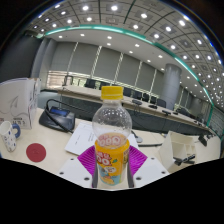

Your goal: Pour water

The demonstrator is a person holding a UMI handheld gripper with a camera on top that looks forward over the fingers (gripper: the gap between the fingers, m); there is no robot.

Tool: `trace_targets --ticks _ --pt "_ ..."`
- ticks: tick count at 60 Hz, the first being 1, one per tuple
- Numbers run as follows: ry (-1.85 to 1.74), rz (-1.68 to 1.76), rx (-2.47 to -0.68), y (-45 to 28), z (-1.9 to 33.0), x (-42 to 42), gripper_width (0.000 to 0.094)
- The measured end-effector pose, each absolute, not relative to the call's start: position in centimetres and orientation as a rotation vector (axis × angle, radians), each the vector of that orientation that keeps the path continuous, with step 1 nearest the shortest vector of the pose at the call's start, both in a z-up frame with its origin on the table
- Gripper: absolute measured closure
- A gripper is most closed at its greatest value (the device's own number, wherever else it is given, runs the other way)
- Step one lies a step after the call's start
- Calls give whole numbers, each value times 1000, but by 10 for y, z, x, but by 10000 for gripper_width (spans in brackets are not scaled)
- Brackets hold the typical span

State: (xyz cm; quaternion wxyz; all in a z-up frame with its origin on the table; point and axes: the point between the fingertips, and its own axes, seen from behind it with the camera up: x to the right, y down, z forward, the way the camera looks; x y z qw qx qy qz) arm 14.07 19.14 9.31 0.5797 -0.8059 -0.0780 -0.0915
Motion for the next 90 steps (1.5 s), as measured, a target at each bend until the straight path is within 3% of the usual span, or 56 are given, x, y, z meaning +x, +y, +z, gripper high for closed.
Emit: trace_targets --ticks 14,24,32,45,56,66,83,90 --pt "-528 -589 -1703 189 177 73 529" --pt "-888 -921 -1507 176 206 -2 531" --pt "-1113 -1154 -1324 162 204 -53 531" --pt "-1450 -1415 -1097 161 163 -102 529" --pt "-1584 -1468 -957 159 156 -123 527" --pt "-1526 -1394 -1020 157 164 -123 528" --pt "-965 -765 -1460 159 204 -112 528" --pt "-712 -416 -1638 164 189 -110 528"
